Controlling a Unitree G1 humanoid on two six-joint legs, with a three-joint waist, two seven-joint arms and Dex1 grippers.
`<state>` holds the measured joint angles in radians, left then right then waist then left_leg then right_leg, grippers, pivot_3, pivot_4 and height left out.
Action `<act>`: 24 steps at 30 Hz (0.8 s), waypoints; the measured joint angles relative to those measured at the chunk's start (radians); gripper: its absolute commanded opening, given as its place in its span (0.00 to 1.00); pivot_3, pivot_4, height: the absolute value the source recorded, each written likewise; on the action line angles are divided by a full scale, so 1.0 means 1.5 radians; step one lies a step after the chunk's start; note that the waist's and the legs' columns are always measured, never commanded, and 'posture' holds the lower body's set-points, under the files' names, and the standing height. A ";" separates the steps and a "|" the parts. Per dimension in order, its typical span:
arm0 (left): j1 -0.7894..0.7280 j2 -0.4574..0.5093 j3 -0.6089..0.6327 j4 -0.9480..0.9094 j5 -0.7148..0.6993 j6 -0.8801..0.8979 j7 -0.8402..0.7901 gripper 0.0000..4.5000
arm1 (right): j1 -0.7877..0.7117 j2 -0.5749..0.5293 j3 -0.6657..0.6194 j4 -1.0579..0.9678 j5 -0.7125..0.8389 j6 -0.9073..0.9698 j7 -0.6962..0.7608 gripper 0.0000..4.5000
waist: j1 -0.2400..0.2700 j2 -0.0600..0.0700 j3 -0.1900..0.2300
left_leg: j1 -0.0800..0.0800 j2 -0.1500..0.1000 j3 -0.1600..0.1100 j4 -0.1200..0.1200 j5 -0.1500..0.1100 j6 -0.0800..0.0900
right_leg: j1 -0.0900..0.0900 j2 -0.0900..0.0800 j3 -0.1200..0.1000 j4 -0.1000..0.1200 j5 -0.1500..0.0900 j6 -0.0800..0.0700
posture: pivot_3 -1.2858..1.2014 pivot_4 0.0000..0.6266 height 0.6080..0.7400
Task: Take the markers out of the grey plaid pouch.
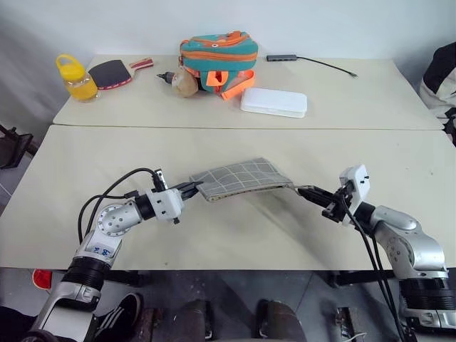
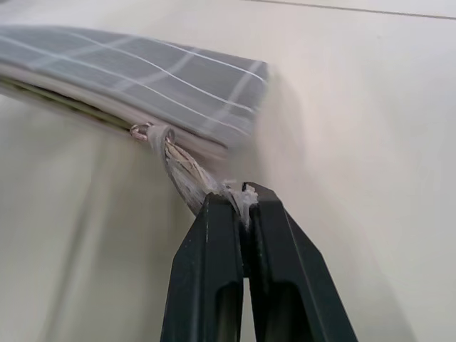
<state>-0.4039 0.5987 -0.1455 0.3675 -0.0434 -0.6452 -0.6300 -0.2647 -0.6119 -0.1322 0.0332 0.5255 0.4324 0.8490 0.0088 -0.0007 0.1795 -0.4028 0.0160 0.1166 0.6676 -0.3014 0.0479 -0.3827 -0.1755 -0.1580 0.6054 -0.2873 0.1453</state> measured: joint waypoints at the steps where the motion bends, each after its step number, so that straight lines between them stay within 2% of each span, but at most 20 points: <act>1: 0.005 -0.003 0.005 0.000 -0.010 0.008 -0.007 0.00 | 0.000 0.000 0.000 -0.003 0.001 0.000 0.006 0.00 | -0.001 0.000 0.000 | 0.000 0.000 0.000 0.000 0.000 0.000 | 0.000 0.000 0.000 0.000 0.000 0.000 | 0.52 0.24 1.00; 2: 0.006 -0.004 0.007 0.000 -0.015 0.012 -0.011 0.00 | 0.000 0.000 0.000 -0.007 0.002 0.001 0.008 0.00 | -0.002 0.000 0.000 | 0.000 0.000 0.000 0.000 0.000 0.000 | 0.000 0.000 0.000 0.000 0.000 0.000 | 0.52 0.24 1.00; 5: 0.010 -0.013 0.015 -0.002 -0.032 0.028 -0.019 0.00 | 0.001 0.001 -0.001 -0.030 0.022 0.013 0.019 0.18 | -0.005 0.000 0.000 | 0.000 0.000 0.000 0.000 0.000 0.000 | 0.000 0.000 0.000 0.000 0.000 0.000 | 0.52 0.24 1.00; 9: 0.013 -0.022 0.020 -0.010 -0.036 0.040 -0.033 0.00 | 0.002 -0.006 -0.002 -0.056 0.048 0.032 0.041 0.47 | -0.005 0.000 0.000 | 0.000 0.000 0.000 0.000 0.000 0.000 | 0.000 0.000 0.000 0.000 0.000 0.000 | 0.52 0.24 1.00; 12: 0.018 -0.024 0.026 -0.015 -0.041 0.046 -0.042 0.00 | 0.002 -0.046 -0.009 -0.058 0.046 0.038 0.053 0.69 | -0.004 0.000 0.000 | 0.000 0.000 0.000 0.000 0.000 0.000 | 0.000 0.000 0.000 0.000 0.000 0.000 | 0.52 0.24 1.00; 18: 0.020 -0.031 0.041 -0.015 -0.053 0.053 -0.063 0.00 | -0.037 -0.074 -0.054 -0.098 0.054 0.037 0.055 0.69 | -0.007 0.000 0.000 | 0.000 0.000 0.000 0.000 0.000 0.000 | 0.000 0.000 0.000 0.000 0.000 0.000 | 0.52 0.24 1.00; 22: 0.016 -0.039 0.041 -0.015 -0.054 0.059 -0.070 0.00 | -0.072 -0.049 -0.023 -0.186 0.054 0.031 0.044 0.50 | -0.007 0.000 0.000 | 0.000 0.000 0.000 0.000 0.000 0.000 | 0.000 0.000 0.000 0.000 0.000 0.000 | 0.52 0.24 1.00; 24: 0.009 -0.052 0.043 -0.015 -0.054 0.063 -0.070 0.00 | -0.073 -0.037 0.048 -0.232 0.003 -0.009 0.043 0.34 | -0.006 0.000 0.000 | 0.000 0.000 0.000 0.000 0.000 0.000 | 0.000 0.000 0.000 0.000 0.000 0.000 | 0.52 0.24 1.00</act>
<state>-0.3902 0.5205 -0.0814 0.3448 -0.1245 -0.5504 -0.7343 -0.3743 -0.6676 -0.0600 -0.3151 0.5294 0.4182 0.9133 -0.0007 -0.0008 0.1795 -0.4029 0.0158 0.1162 0.6676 -0.3014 0.0477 -0.3825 -0.1758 -0.1583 0.6050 -0.2873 0.1453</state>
